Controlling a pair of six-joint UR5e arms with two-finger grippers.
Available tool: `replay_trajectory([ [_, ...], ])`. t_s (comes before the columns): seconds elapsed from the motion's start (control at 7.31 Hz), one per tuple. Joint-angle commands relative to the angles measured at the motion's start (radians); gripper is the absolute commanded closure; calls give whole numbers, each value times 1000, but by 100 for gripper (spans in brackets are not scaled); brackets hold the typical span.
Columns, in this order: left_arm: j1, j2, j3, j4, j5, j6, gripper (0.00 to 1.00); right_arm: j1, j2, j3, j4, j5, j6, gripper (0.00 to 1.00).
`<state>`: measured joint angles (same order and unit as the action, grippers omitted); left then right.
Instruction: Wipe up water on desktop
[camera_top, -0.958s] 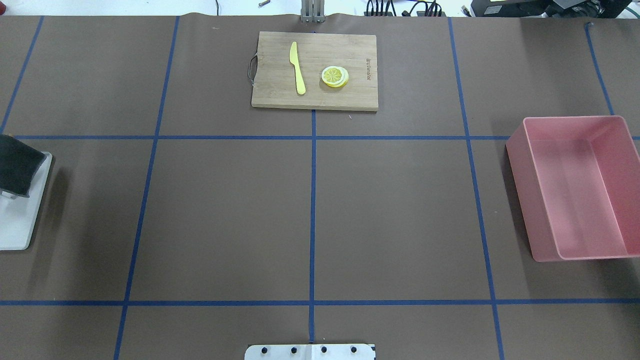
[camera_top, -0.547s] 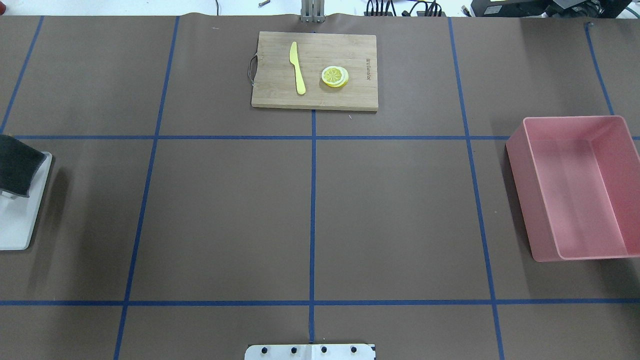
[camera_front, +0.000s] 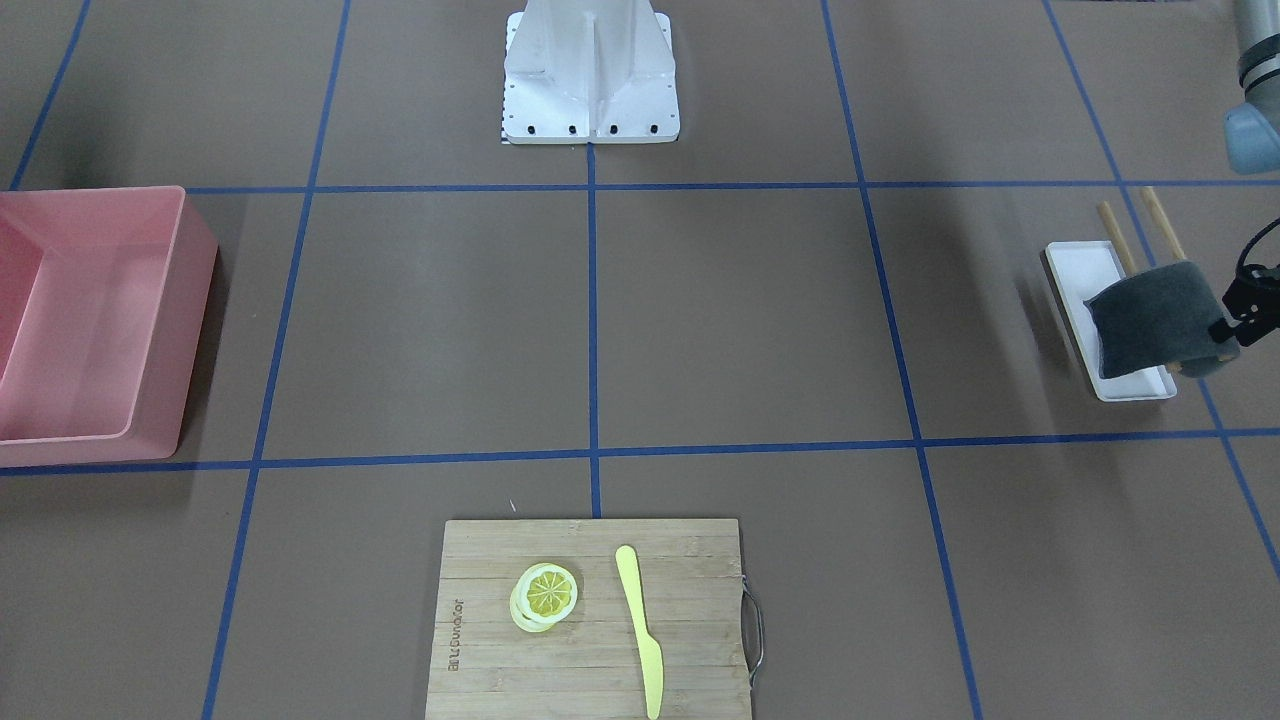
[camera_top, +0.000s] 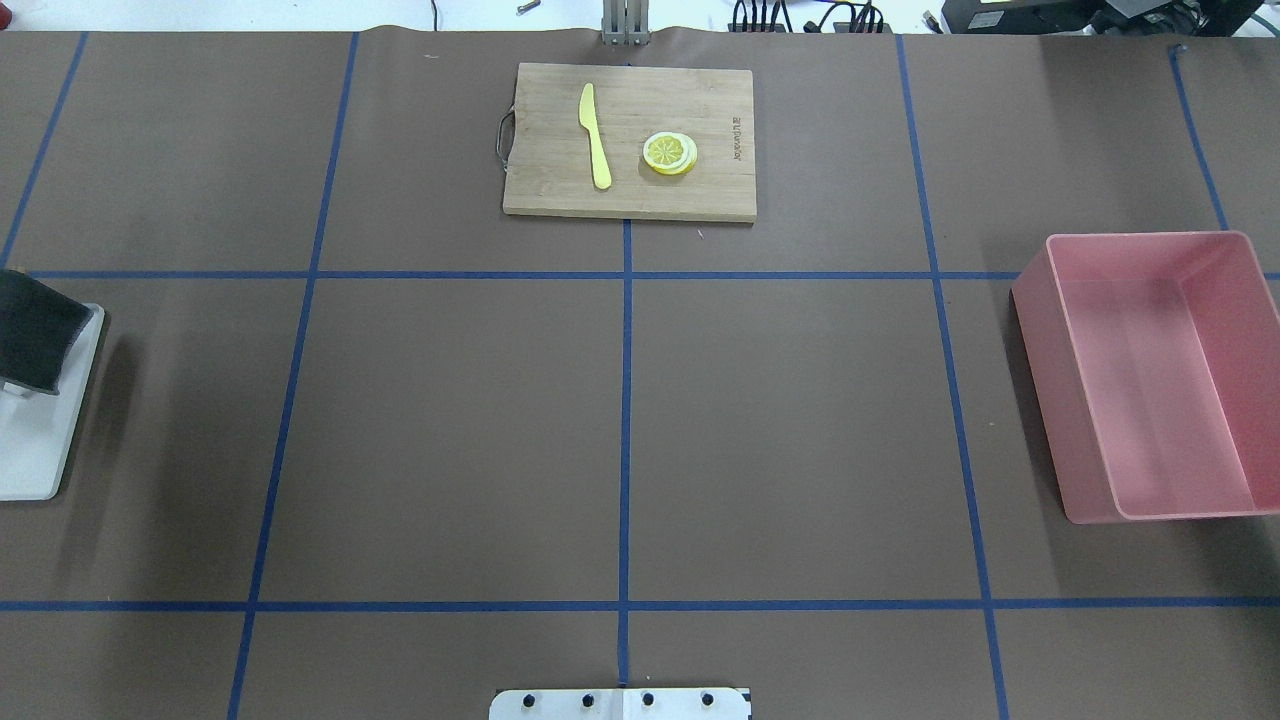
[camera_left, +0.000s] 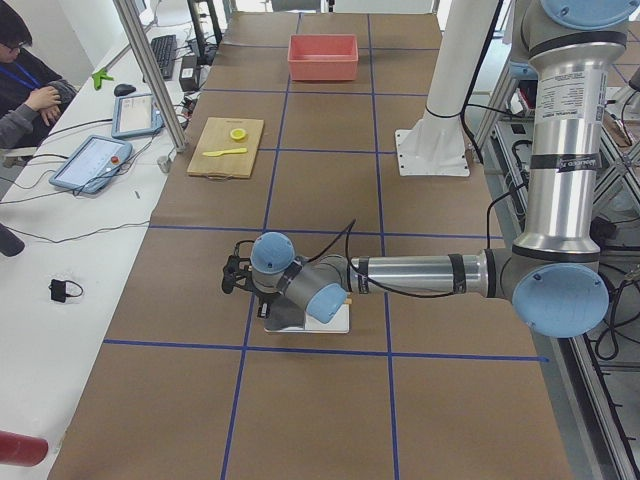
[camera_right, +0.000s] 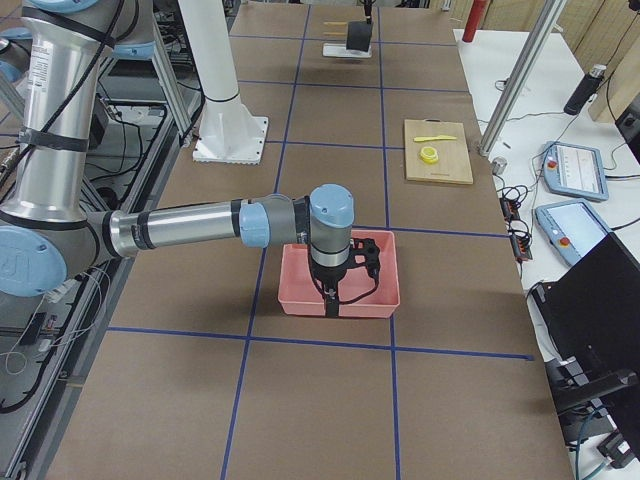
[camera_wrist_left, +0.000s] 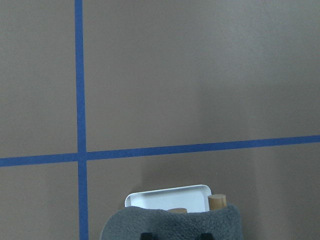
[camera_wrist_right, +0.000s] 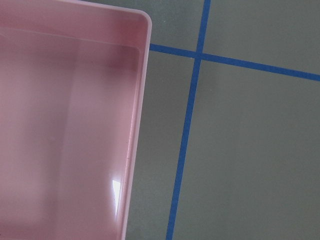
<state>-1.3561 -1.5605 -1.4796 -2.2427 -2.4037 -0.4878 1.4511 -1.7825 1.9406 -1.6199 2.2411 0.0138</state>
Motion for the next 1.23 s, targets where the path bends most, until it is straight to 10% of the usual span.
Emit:
replay_trajectory([
  [0.0,0,-1,-1,-2,0,0,76,0,0,1,0,0,0,0],
  [0.27,0,0,-1,-18,0,0,100,0,0,1,0,0,0,0],
  [1.09,-14,1,-66,-9,-72,3,100,0,0,1,0,2,2,0],
])
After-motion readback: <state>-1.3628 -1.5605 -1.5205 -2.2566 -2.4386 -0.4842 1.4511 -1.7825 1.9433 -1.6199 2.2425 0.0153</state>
